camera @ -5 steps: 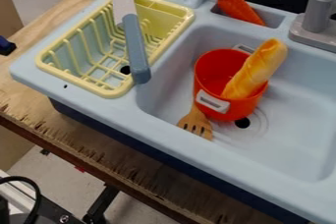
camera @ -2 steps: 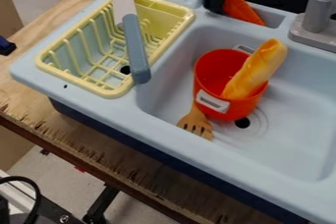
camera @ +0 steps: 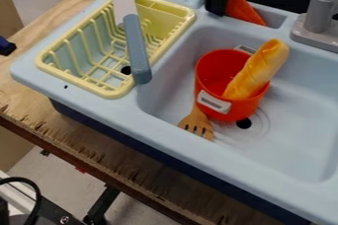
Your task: MOVE THE CARROT TO THE RIGHT SIDE OF THE SINK
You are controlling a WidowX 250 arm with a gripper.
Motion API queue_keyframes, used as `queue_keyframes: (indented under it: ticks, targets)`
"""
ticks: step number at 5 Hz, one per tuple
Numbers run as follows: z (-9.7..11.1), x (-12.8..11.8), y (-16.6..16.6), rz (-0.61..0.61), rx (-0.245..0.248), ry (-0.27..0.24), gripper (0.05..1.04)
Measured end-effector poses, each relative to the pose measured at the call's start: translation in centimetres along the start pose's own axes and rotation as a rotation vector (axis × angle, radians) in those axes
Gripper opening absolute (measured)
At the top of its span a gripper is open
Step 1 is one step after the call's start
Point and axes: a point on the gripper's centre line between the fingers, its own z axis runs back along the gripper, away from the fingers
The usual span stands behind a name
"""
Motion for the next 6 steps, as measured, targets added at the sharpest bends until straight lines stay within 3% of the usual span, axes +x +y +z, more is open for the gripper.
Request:
queue_keyframes:
  ticks: [1, 2, 3, 5, 6]
  targets:
    - [-0.1, -0.4, 0.0, -0.012, -0.004, 0.018, 0.674]
    - [-0.3, -0.5, 0.0, -0.027, -0.005, 0.000, 0.532]
    - [-0.3, -0.5, 0.2, -0.034, -0.016, 0.000, 0.532]
    - [0.4, 0.5, 0.8, -0.038, 0.012, 0.095, 0.525]
    - [2.6, 1.1, 0.8, -0.062, -0.025, 0.123, 0.525]
